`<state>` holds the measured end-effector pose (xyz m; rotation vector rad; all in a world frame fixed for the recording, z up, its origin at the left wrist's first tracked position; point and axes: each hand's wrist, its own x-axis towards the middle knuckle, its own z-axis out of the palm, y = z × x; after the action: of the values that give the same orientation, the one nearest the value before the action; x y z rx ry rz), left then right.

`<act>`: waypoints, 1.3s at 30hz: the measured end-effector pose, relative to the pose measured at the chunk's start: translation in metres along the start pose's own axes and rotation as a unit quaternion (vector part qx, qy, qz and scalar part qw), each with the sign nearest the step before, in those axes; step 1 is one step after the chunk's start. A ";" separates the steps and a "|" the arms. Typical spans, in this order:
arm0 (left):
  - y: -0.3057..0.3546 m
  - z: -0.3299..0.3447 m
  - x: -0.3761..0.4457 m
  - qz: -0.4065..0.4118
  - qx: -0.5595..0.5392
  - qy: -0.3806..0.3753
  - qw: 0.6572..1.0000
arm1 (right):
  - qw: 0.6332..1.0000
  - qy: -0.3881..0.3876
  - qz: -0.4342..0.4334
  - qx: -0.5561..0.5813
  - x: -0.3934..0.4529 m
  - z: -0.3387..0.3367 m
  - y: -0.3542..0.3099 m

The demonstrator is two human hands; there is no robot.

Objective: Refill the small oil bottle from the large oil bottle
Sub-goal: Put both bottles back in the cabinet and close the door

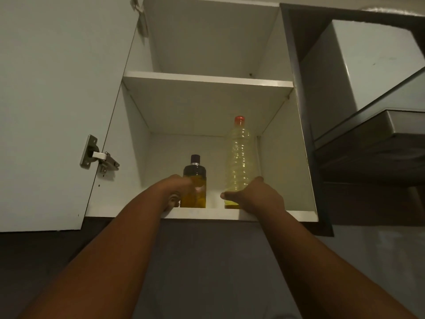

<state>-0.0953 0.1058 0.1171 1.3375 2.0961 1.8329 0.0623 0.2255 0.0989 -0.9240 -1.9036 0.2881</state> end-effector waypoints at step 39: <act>-0.030 -0.033 -0.180 0.260 0.514 0.068 0.814 | 0.927 -0.078 -0.231 -0.285 -0.170 -0.075 0.012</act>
<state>-0.0177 -0.0290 0.0157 2.1749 3.2350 0.7379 0.1729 0.0999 0.0178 -0.7914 -2.3374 -0.5157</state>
